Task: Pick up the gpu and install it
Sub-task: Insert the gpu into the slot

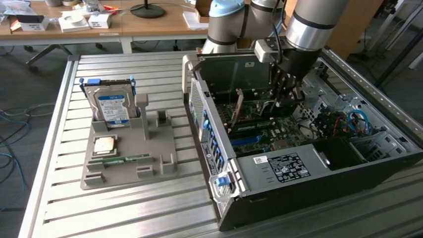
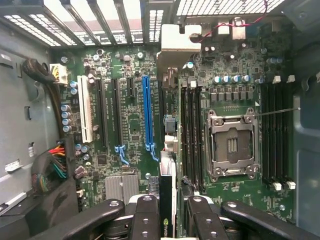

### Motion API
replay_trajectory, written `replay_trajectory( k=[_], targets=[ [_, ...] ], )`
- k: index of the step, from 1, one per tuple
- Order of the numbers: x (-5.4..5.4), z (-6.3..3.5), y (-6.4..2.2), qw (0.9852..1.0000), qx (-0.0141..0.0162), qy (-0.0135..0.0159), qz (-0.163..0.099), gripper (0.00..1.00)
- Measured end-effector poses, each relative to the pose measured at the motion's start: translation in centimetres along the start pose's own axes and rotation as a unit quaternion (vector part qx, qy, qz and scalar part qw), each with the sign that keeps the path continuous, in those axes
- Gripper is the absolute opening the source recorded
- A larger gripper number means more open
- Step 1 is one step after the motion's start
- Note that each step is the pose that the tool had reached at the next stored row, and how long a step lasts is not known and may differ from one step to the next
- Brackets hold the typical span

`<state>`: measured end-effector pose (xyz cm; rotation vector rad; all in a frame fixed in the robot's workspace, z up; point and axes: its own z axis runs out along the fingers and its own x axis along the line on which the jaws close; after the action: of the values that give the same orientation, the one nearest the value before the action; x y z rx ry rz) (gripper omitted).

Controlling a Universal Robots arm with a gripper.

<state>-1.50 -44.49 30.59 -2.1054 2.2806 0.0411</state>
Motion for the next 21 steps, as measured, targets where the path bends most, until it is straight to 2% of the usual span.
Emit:
replay_trajectory(
  k=[4, 9, 21],
  targets=[
    [0.04, 0.01, 0.0, 1.0, 0.0, -0.0001, 0.0, 0.26],
    [0.62, -0.02, -0.05, 1.0, 0.0, -0.0001, 0.0, 0.26],
    [0.66, -0.02, -0.05, 1.0, 0.0, 0.0, 0.0, 0.26]
  ],
)
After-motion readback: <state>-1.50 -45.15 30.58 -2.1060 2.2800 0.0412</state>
